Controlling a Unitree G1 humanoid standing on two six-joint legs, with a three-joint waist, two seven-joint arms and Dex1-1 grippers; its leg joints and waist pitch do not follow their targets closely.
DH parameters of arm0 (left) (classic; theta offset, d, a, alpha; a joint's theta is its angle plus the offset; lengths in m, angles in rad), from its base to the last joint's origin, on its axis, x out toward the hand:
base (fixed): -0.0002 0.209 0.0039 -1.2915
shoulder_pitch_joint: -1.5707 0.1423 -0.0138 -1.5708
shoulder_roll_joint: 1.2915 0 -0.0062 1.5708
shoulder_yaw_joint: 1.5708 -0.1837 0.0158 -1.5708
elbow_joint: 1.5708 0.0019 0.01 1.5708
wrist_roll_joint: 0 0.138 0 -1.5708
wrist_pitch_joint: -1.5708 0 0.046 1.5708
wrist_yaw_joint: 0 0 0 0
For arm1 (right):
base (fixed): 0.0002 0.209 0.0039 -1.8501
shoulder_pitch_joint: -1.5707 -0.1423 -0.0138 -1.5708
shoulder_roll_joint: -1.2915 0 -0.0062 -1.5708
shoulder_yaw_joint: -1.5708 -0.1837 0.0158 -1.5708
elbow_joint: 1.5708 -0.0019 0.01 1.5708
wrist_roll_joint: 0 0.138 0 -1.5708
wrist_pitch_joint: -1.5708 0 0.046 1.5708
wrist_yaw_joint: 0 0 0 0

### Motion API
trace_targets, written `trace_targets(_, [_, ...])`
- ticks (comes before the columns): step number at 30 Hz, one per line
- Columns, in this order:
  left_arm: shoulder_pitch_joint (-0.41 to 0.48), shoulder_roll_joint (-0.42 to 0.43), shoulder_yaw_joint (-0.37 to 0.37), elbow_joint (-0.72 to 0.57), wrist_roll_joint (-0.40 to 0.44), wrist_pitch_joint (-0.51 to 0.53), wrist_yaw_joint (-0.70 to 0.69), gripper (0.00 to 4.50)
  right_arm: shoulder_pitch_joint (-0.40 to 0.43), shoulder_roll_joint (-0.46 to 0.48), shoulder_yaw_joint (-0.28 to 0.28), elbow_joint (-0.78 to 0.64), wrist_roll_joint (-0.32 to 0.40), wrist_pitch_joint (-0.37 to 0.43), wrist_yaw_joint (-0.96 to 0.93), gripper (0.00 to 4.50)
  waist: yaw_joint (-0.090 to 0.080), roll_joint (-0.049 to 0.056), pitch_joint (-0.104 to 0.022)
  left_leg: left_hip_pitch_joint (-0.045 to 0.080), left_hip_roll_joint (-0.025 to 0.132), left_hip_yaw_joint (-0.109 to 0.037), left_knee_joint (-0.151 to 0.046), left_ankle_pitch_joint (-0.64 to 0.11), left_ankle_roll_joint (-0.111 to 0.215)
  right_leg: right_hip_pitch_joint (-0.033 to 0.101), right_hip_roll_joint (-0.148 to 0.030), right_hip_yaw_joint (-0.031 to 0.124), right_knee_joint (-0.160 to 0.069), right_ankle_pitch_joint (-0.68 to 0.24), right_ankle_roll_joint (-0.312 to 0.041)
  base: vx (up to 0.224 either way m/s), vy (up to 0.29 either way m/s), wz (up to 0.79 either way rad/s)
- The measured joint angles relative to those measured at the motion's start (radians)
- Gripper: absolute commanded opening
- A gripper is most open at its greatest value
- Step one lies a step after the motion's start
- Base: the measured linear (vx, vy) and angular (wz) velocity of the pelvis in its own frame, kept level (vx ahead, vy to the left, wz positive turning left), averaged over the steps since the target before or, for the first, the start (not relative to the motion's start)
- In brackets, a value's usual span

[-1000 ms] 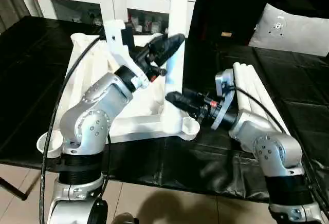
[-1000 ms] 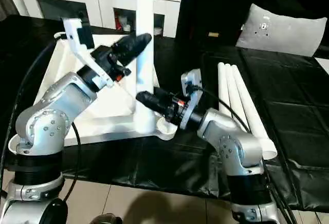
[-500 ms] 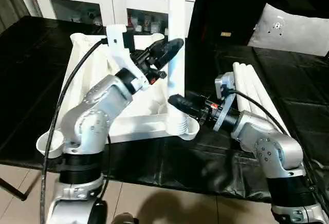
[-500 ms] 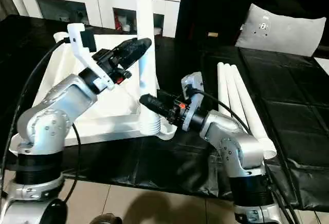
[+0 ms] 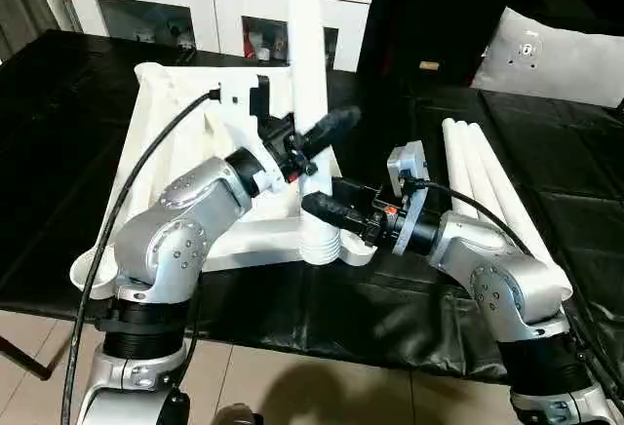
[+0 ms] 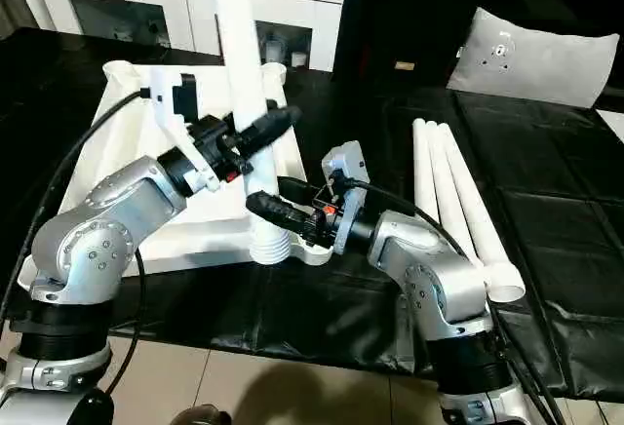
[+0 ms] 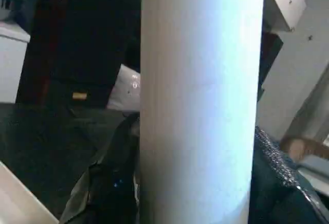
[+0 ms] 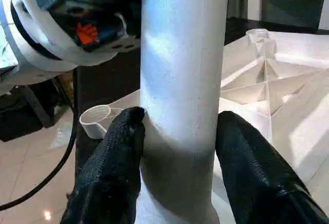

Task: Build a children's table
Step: Pick table leg

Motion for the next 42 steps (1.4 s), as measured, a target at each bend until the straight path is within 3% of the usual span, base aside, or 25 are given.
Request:
trace_targets(22, [-0.016, -0.006, 0.012, 0.036, 0.029, -0.035, 0.024, 1.62, 0.0, 0.001, 0.003, 0.012, -0.019, -0.017, -0.009, 1.79, 0.0, 0.0, 0.0, 0.0, 0.0, 0.0, 0.001, 0.0, 0.0, 0.0, 0.0, 0.0, 0.001, 0.0, 0.0, 0.0, 0.0, 0.0])
trace_targets(29, [-0.028, 0.04, -0.063, 0.046, 0.126, -0.133, -0.007, 1.62, -0.005, 0.009, 0.012, 0.019, -0.051, -0.045, -0.043, 1.79, -0.001, 0.0, 0.0, 0.0, 0.0, 0.0, 0.001, 0.0, 0.0, 0.0, 0.0, 0.0, 0.001, 0.0, 0.0, 0.0, 0.0, 0.0])
trace_targets(30, [-0.031, 0.036, -0.084, 0.042, 0.13, -0.138, -0.016, 1.86, -0.012, 0.015, 0.017, 0.028, -0.057, -0.047, -0.049, 1.79, 0.0, 0.0, 0.0, 0.0, 0.0, 0.0, 0.001, 0.0, 0.0, 0.0, 0.0, 0.0, 0.001, 0.0, 0.0, 0.0, 0.0, 0.0])
trace_targets(42, [-0.033, 0.053, -0.121, 0.041, 0.184, -0.186, -0.03, 1.81, -0.016, 0.021, 0.019, 0.041, -0.062, -0.064, -0.061, 1.79, -0.002, 0.0, 0.0, 0.0, 0.0, 0.0, 0.001, 0.0, 0.0, 0.0, 0.0, 0.0, 0.002, 0.0, 0.0, 0.0, 0.0, 0.0])
